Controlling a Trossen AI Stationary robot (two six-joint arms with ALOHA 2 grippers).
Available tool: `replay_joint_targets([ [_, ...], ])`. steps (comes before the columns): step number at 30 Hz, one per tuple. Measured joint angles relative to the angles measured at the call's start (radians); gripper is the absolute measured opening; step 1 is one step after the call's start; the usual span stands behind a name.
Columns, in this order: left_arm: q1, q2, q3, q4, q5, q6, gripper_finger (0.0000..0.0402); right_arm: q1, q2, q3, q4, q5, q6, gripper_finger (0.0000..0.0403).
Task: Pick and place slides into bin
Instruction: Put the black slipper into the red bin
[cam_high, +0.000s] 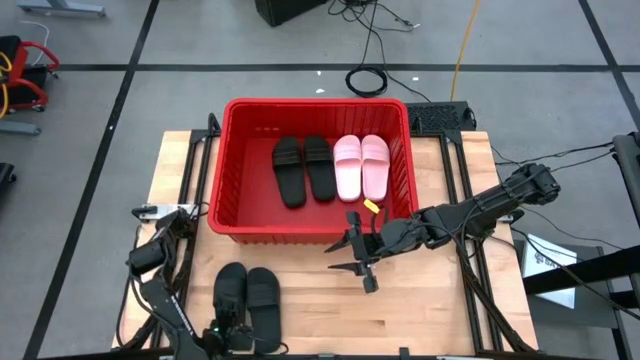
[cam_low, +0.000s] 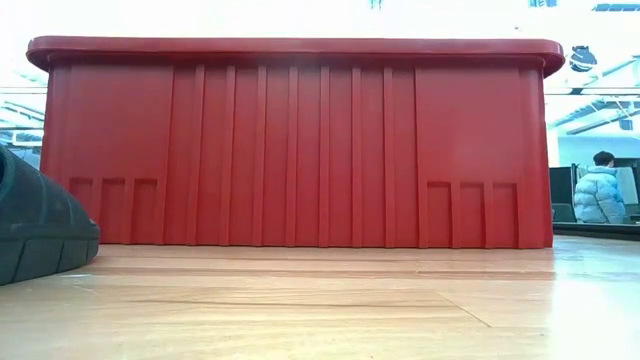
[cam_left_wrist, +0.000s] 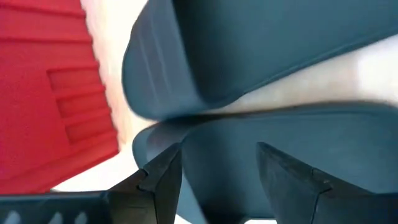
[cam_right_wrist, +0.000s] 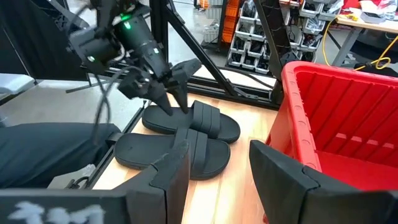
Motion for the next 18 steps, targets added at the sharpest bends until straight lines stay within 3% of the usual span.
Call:
replay_joint_targets([
  [10, 0.001, -0.003, -0.155, -0.002, 0.034, -0.063, 0.0202, 0.000, 0.000, 0.000, 0.000, 0.000, 0.000, 0.0155],
  [18, 0.002, -0.003, -0.177, -0.001, -0.008, -0.078, 0.0202, 0.000, 0.000, 0.000, 0.000, 0.001, 0.001, 0.0155],
])
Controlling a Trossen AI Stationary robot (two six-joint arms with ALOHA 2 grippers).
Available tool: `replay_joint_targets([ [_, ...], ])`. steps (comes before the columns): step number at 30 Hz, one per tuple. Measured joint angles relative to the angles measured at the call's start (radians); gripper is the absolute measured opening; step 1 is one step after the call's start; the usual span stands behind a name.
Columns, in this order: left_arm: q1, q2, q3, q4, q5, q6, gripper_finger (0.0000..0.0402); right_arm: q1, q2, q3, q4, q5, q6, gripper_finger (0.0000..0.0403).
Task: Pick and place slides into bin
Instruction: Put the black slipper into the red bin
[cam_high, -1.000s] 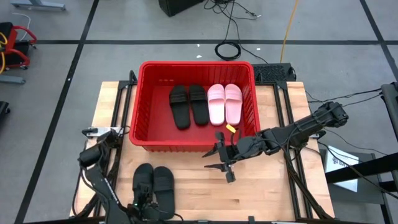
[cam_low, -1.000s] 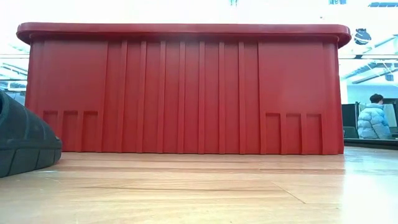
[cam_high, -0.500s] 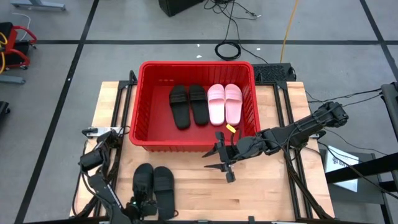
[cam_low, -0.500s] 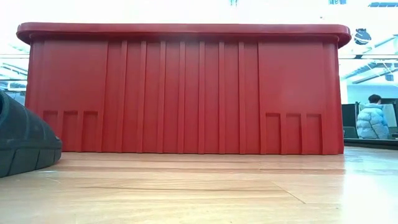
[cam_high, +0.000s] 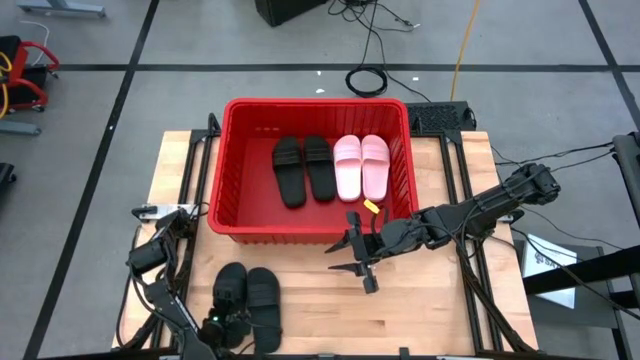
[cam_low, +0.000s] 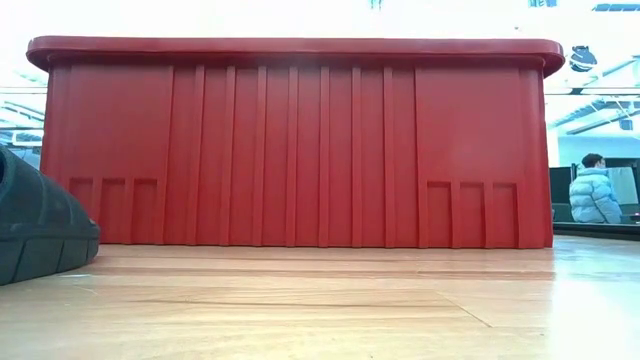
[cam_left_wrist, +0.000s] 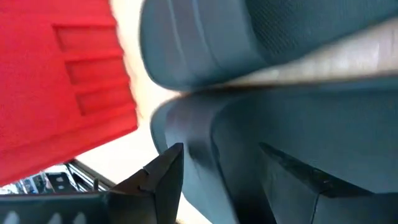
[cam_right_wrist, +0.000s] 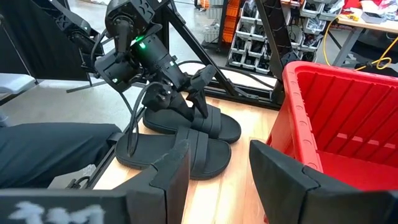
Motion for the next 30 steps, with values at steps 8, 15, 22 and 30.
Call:
replay_joint_targets([
  [8, 0.017, 0.000, -0.029, 0.002, -0.056, -0.009, 0.0202, 0.000, 0.000, 0.000, 0.000, 0.001, 0.000, 0.0155],
  [15, 0.038, 0.000, -0.122, 0.002, -0.007, -0.025, 0.0202, 0.000, 0.000, 0.000, 0.000, 0.001, 0.000, 0.0155],
  [22, 0.046, 0.000, -0.136, 0.000, -0.007, -0.055, 0.0195, 0.000, 0.000, 0.000, 0.000, 0.001, 0.000, 0.0155],
  [30, 0.046, 0.000, -0.136, 0.000, -0.006, -0.054, 0.0105, 0.000, 0.000, 0.000, 0.000, 0.001, 0.001, 0.0155],
])
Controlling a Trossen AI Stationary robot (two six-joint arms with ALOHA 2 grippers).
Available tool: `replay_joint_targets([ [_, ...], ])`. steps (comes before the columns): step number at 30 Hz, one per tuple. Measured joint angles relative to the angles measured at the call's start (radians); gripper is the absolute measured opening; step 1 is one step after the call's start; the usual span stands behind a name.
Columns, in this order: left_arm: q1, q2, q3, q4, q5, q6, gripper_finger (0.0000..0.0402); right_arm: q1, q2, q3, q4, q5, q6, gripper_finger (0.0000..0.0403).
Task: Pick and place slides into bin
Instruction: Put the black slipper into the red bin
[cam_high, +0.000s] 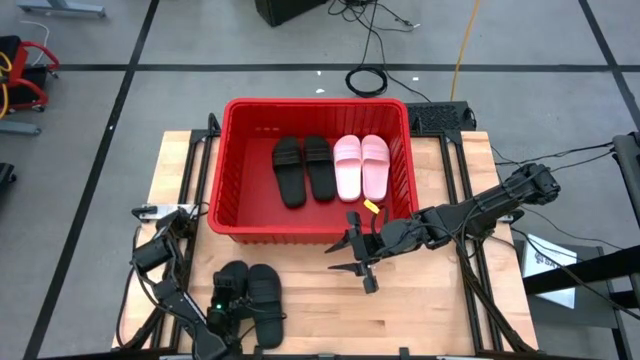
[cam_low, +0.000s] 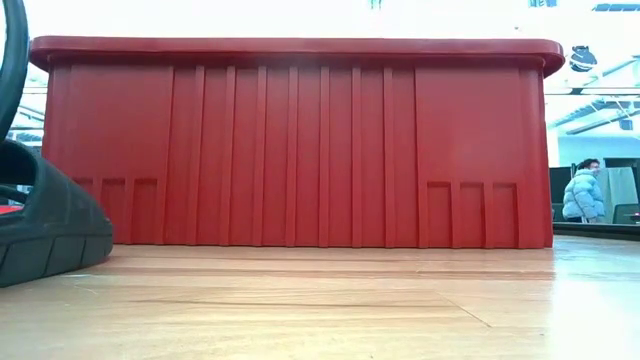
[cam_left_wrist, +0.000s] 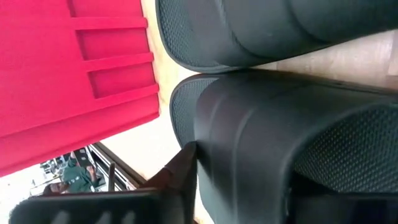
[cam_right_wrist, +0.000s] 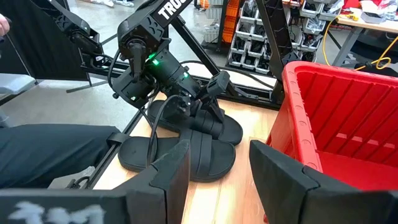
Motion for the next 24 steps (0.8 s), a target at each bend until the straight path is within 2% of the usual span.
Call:
replay_joint_targets([
  [10, 0.000, 0.000, 0.013, -0.002, 0.004, 0.009, 0.0008, 0.000, 0.000, -0.008, 0.006, 0.000, 0.000, 0.0155],
  [17, 0.000, -0.001, 0.014, -0.002, 0.023, 0.010, 0.0019, 0.000, 0.000, -0.064, 0.101, 0.000, -0.003, 0.0155],
  [24, -0.001, -0.003, 0.014, 0.001, 0.047, 0.015, 0.0006, 0.000, 0.000, -0.066, 0.165, 0.000, -0.048, 0.0155],
])
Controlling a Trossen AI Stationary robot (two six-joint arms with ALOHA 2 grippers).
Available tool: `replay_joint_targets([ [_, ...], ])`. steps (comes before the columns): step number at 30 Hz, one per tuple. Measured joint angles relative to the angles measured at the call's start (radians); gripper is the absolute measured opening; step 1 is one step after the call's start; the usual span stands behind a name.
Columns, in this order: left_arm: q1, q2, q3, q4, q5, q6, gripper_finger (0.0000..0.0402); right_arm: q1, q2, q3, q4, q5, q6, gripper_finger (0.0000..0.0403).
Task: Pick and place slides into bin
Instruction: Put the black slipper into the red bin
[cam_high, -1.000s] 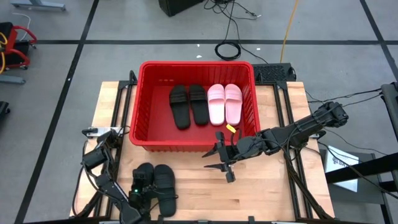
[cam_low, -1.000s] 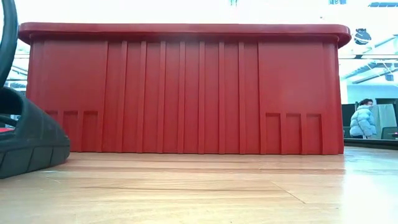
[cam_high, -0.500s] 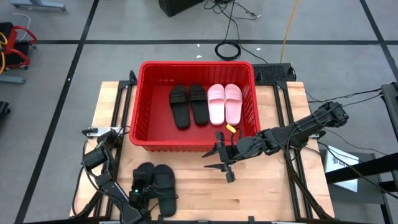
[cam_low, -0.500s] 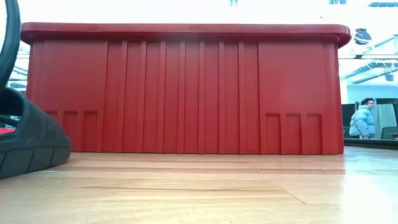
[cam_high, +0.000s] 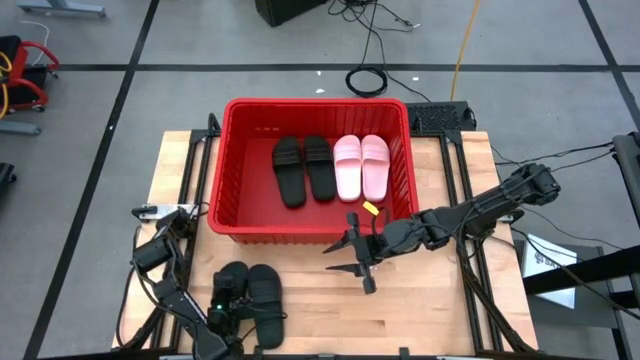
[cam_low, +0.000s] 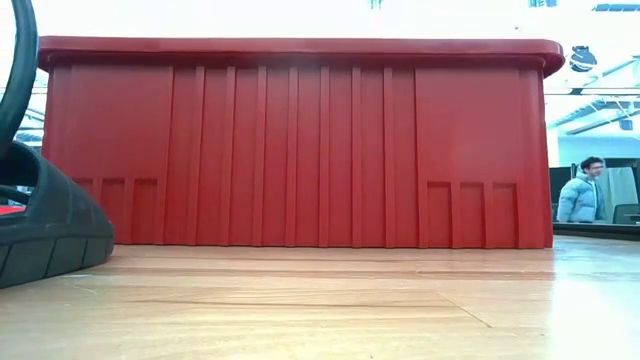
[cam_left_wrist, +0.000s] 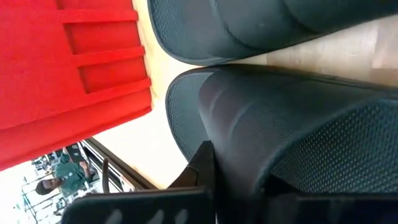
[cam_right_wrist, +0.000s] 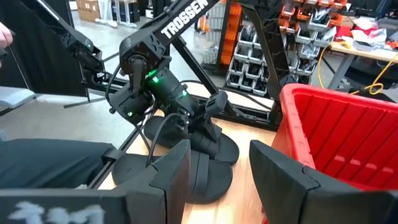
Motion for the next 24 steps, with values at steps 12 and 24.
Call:
replay_joint_targets([
  [12, -0.021, -0.122, 0.000, 0.004, -0.039, -0.056, 0.0009, 0.000, 0.000, 0.000, -0.010, -0.003, -0.006, 0.0155],
  [24, -0.029, -0.295, 0.000, 0.117, -0.155, 0.072, 0.0003, 0.000, 0.000, 0.000, -0.009, -0.004, -0.006, 0.0155],
])
